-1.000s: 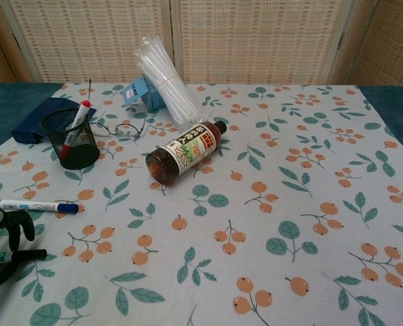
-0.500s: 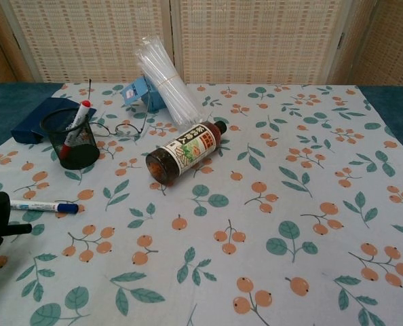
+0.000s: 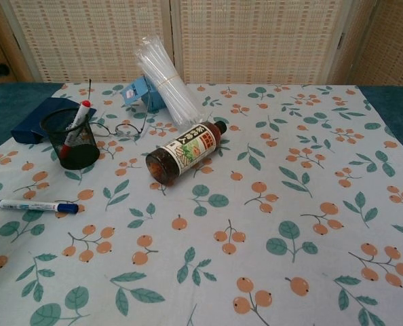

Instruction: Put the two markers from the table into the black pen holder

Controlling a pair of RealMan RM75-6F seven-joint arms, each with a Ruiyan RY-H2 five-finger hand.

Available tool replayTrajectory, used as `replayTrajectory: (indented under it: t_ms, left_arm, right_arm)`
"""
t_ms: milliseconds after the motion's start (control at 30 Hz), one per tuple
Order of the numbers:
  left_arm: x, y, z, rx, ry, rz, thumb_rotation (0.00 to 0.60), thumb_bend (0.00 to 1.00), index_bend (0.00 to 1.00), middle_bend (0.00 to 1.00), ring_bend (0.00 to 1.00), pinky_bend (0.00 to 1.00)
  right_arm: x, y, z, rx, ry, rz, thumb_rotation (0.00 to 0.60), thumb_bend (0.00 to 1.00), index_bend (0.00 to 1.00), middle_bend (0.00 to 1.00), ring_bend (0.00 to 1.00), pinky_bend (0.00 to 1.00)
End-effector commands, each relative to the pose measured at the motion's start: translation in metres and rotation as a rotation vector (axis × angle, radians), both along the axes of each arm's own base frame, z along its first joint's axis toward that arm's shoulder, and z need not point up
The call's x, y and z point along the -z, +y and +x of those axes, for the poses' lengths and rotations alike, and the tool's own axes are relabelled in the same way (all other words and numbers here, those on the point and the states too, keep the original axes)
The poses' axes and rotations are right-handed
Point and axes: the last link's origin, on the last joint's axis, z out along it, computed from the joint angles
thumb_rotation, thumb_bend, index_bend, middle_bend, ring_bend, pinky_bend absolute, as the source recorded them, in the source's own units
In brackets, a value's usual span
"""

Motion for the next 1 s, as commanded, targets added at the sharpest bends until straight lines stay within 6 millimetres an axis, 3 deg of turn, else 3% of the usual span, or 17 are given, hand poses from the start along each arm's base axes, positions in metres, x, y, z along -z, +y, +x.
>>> replayTrajectory:
  t_ms: [33, 167, 367, 700, 1000]
  left_arm:
    - [-0.040, 0.041, 0.046, 0.084, -0.357, -0.235, 0.600, 0.31, 0.64, 0.73, 0.33, 0.25]
    - [-0.036, 0.074, 0.049, 0.067, -0.618, -0.402, 0.600, 0.31, 0.64, 0.73, 0.34, 0.25]
    - [-0.016, 0.118, 0.026, 0.025, -0.880, -0.494, 0.600, 0.31, 0.65, 0.74, 0.34, 0.25]
    - [0.017, 0.164, -0.017, -0.028, -0.925, -0.506, 0.600, 0.31, 0.67, 0.73, 0.33, 0.25]
    - [0.031, 0.177, -0.042, -0.050, -0.955, -0.499, 0.600, 0.34, 0.68, 0.74, 0.33, 0.25]
  right_arm:
    - [-0.002, 0.000, -0.001, 0.004, 0.001, -0.009, 0.600, 0.00, 0.14, 0.16, 0.25, 0.04]
    - [-0.006, 0.000, -0.004, 0.015, -0.001, -0.025, 0.600, 0.00, 0.14, 0.16, 0.25, 0.04]
    - [-0.009, 0.000, -0.007, 0.033, 0.001, -0.040, 0.600, 0.00, 0.14, 0.16, 0.25, 0.04]
    - [-0.011, 0.000, -0.009, 0.055, 0.015, -0.055, 0.600, 0.00, 0.14, 0.16, 0.25, 0.04]
    - [-0.009, -0.001, -0.010, 0.072, 0.028, -0.058, 0.600, 0.00, 0.14, 0.16, 0.25, 0.04]
